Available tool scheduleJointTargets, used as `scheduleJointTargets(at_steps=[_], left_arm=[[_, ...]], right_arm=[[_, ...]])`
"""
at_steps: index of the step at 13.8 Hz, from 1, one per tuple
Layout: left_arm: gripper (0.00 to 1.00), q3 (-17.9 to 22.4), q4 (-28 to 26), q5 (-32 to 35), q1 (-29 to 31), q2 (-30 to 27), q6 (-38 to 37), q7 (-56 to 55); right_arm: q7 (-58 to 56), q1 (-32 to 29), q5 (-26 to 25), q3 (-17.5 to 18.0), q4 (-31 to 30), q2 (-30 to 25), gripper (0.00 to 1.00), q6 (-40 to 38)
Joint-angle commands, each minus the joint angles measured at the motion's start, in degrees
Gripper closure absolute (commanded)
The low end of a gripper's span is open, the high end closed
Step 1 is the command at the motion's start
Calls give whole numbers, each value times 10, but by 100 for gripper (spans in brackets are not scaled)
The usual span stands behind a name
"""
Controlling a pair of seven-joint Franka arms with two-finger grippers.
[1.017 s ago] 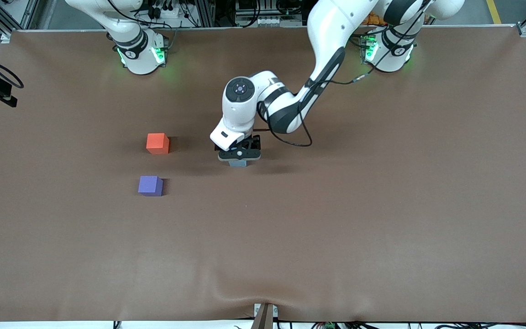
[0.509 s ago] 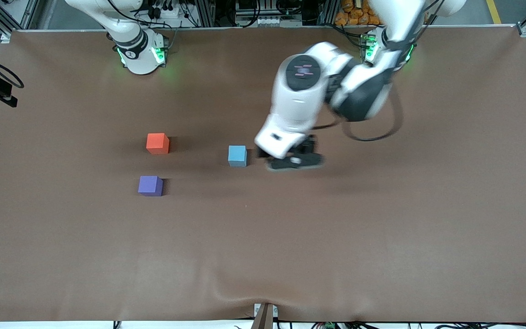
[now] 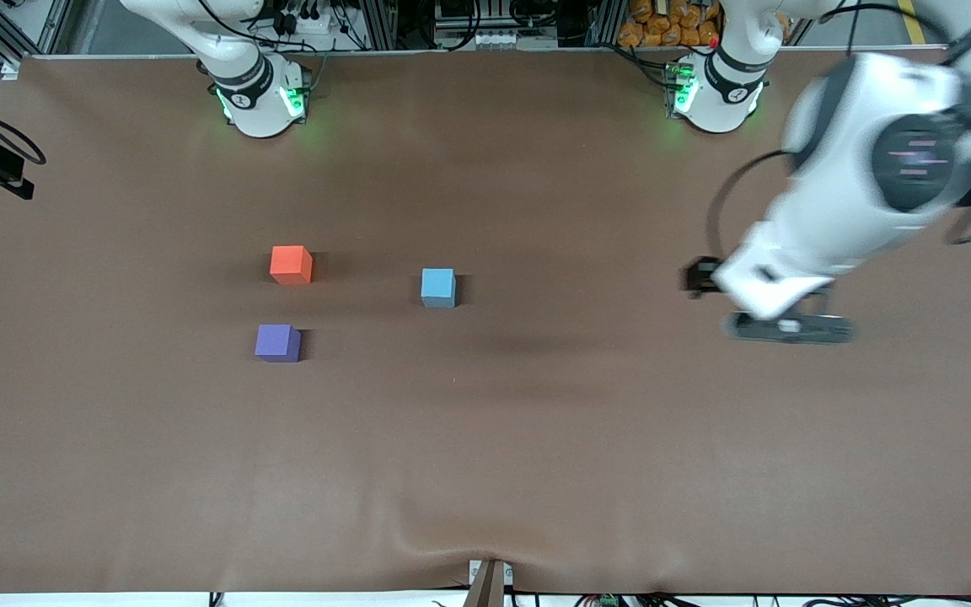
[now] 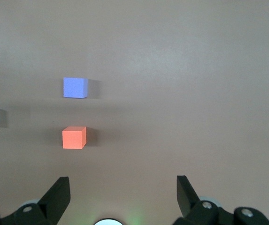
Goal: Place blue block between orange and purple blocks
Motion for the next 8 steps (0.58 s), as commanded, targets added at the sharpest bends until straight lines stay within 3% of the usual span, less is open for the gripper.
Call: scheduleJointTargets(at_steps=[1,6,7,8], left_arm=[[0,-9,-74,-7,20,-59,3,36],[0,-3,-192,-1,29,-174,21,38],[0,10,-192,4,30,-178,18,54],[0,51,-185,7,21,-178,11,92]], right_arm=[[-7,2,-7,0,-4,3,0,6],[-7,5,-7,0,-3,19,0,12],[-7,2,-6,1,-2,22,0,13],[-7,2,-5,1,-1,35,0,13]])
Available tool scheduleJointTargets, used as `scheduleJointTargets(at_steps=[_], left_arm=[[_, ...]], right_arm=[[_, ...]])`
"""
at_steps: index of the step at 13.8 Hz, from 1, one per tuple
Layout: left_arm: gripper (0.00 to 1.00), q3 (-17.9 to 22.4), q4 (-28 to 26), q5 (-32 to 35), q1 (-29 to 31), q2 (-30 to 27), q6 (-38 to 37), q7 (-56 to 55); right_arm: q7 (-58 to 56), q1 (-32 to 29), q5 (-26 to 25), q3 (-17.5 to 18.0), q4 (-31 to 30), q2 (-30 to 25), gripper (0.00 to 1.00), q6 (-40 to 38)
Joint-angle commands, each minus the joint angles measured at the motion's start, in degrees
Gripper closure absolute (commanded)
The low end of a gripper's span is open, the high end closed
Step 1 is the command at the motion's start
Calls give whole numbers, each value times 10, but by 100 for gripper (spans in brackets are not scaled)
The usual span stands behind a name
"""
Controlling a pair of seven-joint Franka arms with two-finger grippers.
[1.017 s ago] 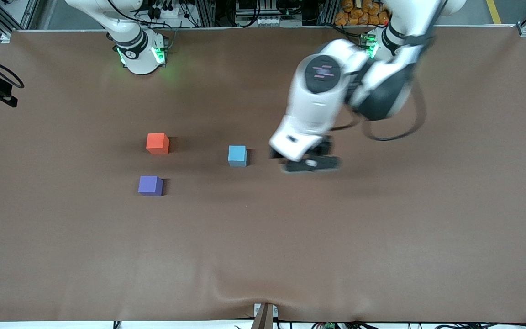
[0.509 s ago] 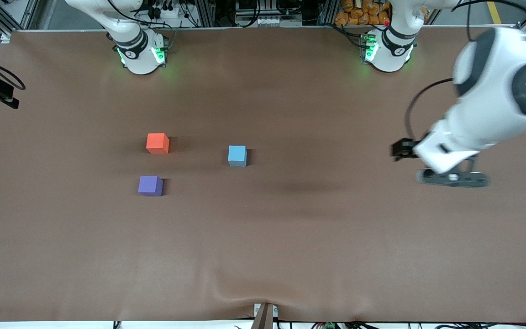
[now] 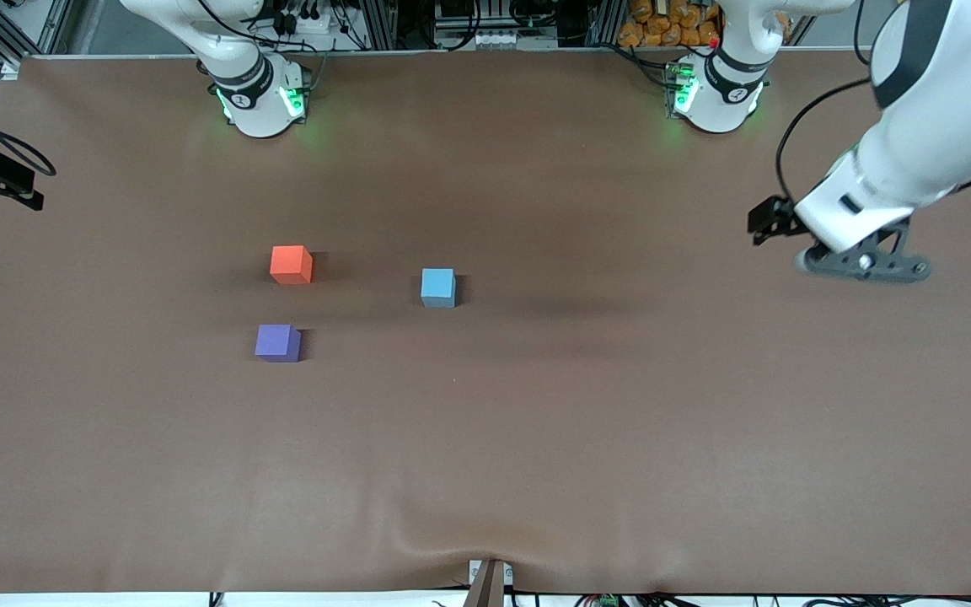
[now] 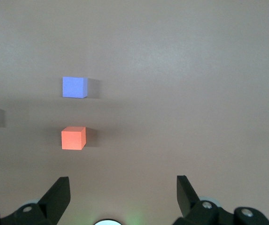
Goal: Place blue block between orange and purple blocks
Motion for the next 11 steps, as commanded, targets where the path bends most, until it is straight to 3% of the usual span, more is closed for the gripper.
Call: scheduleJointTargets(at_steps=[1,4,7,11], left_arm=[[0,63,-24,8,-4,-35,-1,79],[0,67,27,8,5,-33,-37,86],[0,38,62,8,5,-36,-74,46],[0,26,66,8,6,-35,-95,-1]], right_arm=[[-7,2,-5,0,1,23,0,5],[-7,25,0,2,0,33,0,4],[14,74,9,2,-6,41,0,6],[173,140,57,2,-10,73,0,26]])
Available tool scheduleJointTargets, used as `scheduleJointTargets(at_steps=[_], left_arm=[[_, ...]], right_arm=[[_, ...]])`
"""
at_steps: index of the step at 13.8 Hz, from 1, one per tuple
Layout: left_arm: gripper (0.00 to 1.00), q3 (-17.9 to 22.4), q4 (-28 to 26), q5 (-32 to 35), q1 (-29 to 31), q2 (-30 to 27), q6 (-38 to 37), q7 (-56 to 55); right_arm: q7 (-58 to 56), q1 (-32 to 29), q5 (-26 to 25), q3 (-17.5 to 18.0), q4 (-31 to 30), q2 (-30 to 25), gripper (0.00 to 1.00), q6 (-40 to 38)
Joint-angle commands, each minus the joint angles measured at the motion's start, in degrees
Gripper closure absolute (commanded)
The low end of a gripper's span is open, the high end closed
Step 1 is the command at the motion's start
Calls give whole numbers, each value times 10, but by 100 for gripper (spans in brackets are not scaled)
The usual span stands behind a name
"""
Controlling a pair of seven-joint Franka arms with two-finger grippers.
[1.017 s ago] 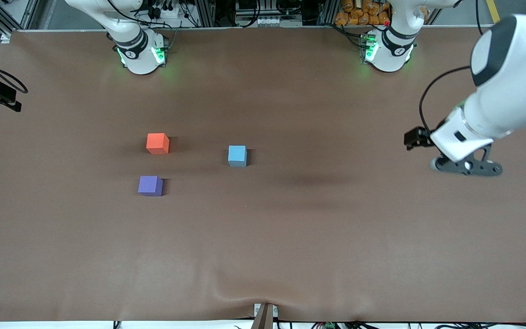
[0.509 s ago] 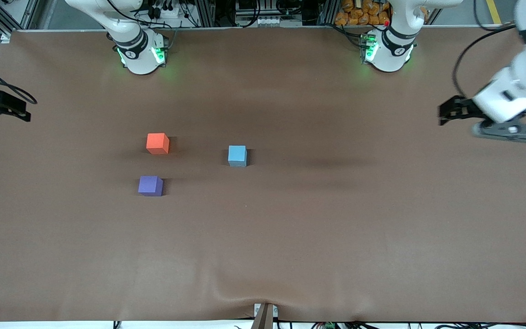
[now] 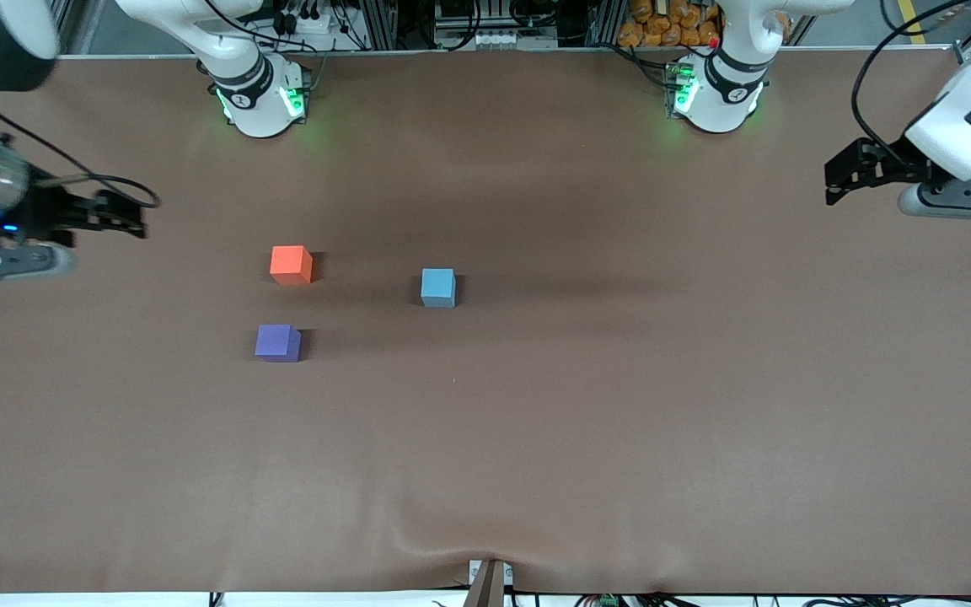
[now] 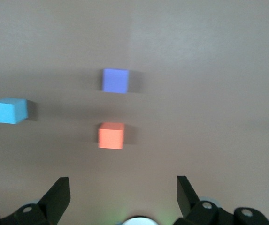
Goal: Place blue block between orange and purple blocks
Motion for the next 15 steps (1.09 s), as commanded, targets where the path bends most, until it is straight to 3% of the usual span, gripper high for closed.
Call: scheduleJointTargets(at_steps=[1,4,11,15], left_arm=[[0,-4,5,7,3,2,-22,-6],[0,-28,1,5,26,11,-28,12],[0,-26,4,4,54,10,-35,14],[0,-25,2,6,62,15,-29,31]], right_arm=[[67,50,14,-4,-11,23,0,39],[104,111,32,-4,-37,57,0,108],[222,232,45,-4,-72,162,0,280],[316,274,44,-4,-78,192,0,324]])
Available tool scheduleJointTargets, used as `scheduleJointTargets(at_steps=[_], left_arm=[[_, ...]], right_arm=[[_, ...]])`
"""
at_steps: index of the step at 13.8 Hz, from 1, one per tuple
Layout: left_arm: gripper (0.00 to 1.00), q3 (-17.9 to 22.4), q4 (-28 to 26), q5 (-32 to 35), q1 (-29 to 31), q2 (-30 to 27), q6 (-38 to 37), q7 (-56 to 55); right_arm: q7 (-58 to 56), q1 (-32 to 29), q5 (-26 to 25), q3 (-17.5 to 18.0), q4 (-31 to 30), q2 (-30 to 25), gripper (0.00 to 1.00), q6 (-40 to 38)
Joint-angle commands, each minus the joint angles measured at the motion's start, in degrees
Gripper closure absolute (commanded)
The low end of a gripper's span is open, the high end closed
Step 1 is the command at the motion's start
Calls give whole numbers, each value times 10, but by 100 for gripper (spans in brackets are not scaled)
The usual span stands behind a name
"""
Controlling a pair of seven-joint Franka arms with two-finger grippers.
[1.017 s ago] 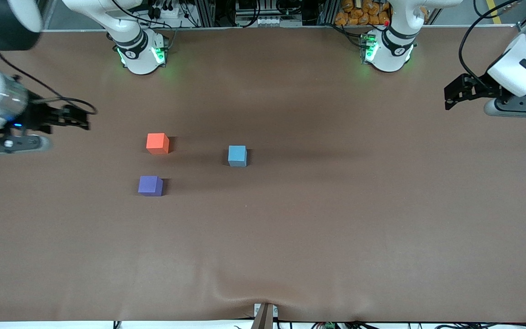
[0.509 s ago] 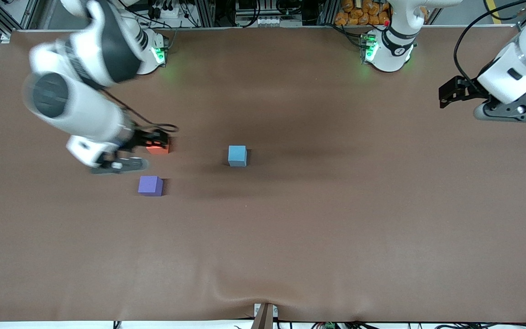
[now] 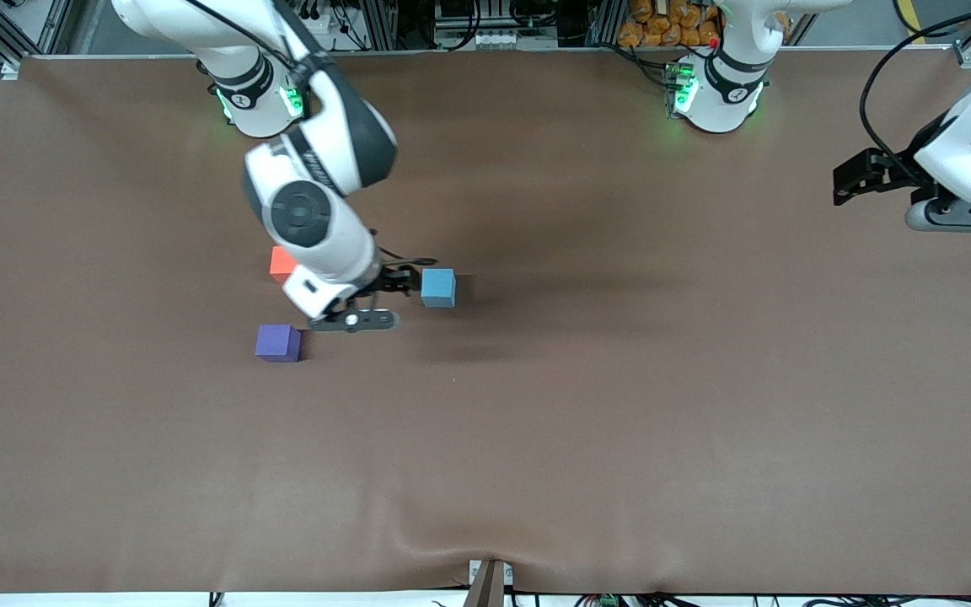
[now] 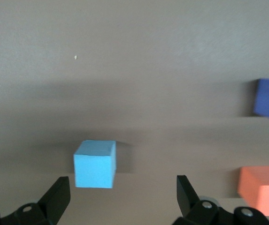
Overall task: Place blue block between orange and purple blocks
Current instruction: 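Reach the right gripper to the light blue block and grasp it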
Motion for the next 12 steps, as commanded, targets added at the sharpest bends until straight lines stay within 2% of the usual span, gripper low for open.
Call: scheduleJointTargets(at_steps=[1,5,7,12], left_arm=[[0,-6,9,7,7,-2,0,10],[0,-6,8,7,7,-3,10,11],[0,-4,8,7,8,-2,23,11],[0,-12,9,-2,21,-10,25,1]], right_arm=[[45,20,7,-6,-15,7,0,32],[69,53,7,-6,-105,10,0,153],[85,67,8,-7,-114,27,0,189],[120,85,7,-7,-114,53,0,210]])
